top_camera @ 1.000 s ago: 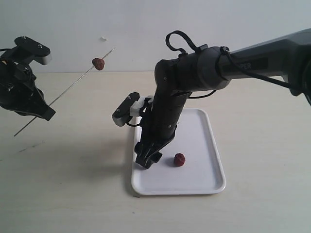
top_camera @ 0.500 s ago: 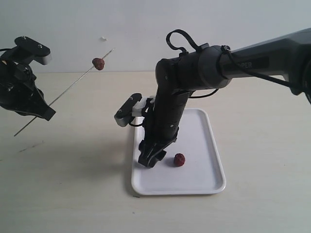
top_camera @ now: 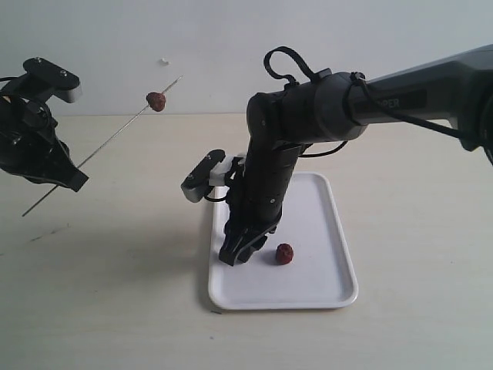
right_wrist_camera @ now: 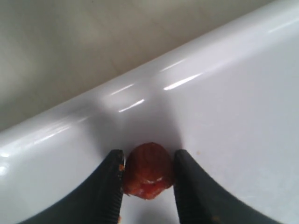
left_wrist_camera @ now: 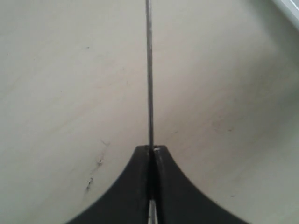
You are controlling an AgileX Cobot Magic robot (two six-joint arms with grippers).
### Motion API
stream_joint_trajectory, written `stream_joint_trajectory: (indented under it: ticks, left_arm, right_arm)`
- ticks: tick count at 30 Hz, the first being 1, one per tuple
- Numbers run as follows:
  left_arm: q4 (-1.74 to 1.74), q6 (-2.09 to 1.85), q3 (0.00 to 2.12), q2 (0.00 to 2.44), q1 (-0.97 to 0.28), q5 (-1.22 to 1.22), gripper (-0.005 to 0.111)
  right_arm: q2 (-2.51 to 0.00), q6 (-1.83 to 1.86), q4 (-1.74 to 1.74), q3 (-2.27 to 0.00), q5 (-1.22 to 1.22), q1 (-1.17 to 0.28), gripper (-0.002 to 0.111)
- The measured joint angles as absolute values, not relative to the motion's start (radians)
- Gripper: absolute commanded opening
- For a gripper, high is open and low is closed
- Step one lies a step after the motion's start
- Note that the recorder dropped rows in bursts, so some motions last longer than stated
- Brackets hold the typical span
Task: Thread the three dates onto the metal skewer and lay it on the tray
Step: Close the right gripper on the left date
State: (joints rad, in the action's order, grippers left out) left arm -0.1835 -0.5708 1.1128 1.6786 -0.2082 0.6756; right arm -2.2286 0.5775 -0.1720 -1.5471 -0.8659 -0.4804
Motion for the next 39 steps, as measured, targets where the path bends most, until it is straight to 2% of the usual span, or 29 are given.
stream_joint_trajectory:
  ticks: [21,26,39]
  left_arm:
    - [-0.185,-0.571,1.113,1.679,-0.208,0.676,0.000]
    - [-0.185,-0.571,1.113,1.679,-0.208,0.676,0.000]
    - [-0.185,-0.579,1.113,1.679,-0.208,0.676,0.000]
  right_arm:
    - [-2.229,0.531,-0.183,-1.547,-0.866,-0.480,0.035]
    - [-2.229,0.524,-0.183,-1.547,-0.866,-0.480,0.030]
    - [-2.218,0.499,-0.185,-1.547,-0.884,-0.467,0.030]
